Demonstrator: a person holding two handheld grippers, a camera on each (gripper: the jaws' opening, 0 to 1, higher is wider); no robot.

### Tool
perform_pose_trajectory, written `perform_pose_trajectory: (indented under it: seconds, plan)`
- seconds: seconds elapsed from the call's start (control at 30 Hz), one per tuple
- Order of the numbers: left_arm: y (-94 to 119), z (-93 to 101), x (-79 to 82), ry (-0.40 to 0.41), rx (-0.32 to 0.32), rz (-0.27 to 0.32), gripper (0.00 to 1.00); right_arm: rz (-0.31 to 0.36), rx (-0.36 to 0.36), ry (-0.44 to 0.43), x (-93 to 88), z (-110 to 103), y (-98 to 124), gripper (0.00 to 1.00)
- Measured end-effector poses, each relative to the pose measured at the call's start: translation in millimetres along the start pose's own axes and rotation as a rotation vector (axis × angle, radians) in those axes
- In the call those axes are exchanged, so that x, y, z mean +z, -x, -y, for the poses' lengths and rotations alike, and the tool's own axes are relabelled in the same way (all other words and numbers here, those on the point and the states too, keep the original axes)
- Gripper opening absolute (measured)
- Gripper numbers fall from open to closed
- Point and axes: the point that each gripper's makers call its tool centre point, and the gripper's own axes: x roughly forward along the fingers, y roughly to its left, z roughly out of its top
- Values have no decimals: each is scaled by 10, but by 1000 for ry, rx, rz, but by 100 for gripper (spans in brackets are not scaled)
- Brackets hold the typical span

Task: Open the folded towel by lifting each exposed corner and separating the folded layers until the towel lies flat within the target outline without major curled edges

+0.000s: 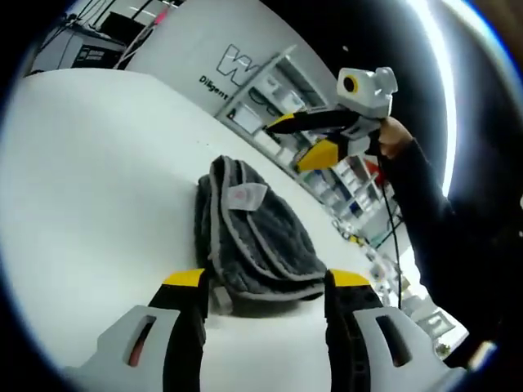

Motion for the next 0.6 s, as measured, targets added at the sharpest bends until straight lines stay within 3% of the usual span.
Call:
perform_pose_trajectory:
  seconds: [0.23,0.6]
  plan:
    - [-7,-57,42,-48,39,19,55,-16,12,4,16,123,-66,65]
    - [-24,-84,73,-30,36,20,47,-15,22,12,77,170,-154,63]
